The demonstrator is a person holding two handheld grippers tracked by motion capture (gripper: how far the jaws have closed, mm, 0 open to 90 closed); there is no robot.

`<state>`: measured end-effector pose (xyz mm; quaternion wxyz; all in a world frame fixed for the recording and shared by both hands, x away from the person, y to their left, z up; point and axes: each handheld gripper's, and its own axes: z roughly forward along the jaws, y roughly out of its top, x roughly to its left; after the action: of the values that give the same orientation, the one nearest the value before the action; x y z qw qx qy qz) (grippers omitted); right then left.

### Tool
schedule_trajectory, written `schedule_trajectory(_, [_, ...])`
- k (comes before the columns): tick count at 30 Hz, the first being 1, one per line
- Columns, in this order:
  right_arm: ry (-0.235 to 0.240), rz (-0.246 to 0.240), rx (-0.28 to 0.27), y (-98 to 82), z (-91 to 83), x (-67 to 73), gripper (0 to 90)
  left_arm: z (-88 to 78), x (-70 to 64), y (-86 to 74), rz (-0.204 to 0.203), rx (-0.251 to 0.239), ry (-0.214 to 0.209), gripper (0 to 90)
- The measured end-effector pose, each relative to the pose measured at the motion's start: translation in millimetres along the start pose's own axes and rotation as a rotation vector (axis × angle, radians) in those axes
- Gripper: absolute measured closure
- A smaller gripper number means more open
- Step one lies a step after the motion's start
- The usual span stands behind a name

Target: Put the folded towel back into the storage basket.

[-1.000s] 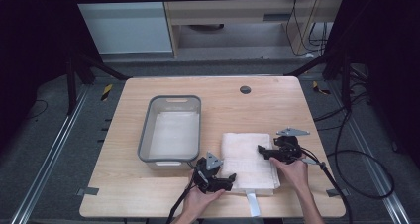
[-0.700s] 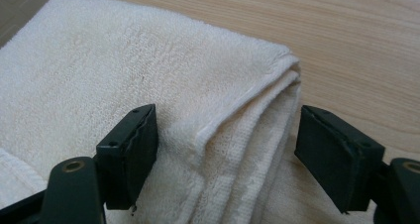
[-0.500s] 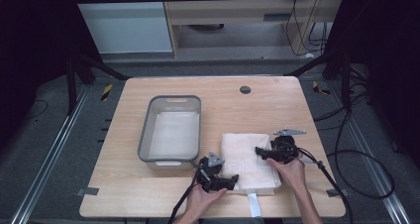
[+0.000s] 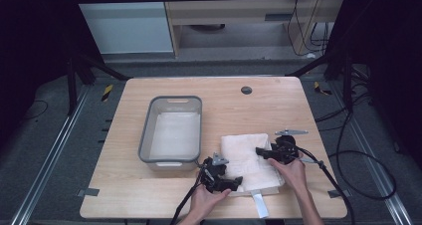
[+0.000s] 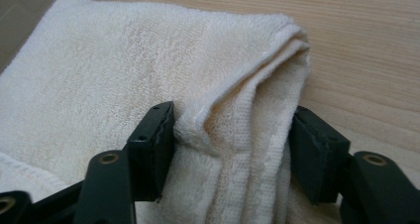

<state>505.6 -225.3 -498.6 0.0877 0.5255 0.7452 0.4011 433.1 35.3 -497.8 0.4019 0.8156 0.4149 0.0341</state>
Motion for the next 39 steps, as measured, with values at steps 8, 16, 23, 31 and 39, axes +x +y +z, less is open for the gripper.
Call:
schedule_trajectory(8, [0.037,0.017,0.013,0.6,-0.5,-0.4,52.2,-1.7,2.6,0.2,-0.023,0.012,-0.041,44.6])
schedule_trajectory(16, [0.052,0.026,0.011,0.9,-2.3,0.6,61.2,-4.0,0.8,-0.3,-0.026,-0.004,-0.045,57.4])
schedule_trajectory(23, [0.059,0.037,0.006,2.4,-5.6,0.4,65.1,-6.8,1.6,0.2,-0.042,-0.017,-0.061,63.7])
schedule_trajectory(31, [0.069,0.055,-0.012,4.9,-15.9,2.3,66.3,-12.0,2.3,2.0,-0.048,-0.023,-0.076,66.7])
schedule_trajectory(39, [0.072,0.036,-0.062,8.0,-32.3,9.8,66.5,-22.6,-1.4,6.5,-0.023,-0.044,-0.07,67.0])
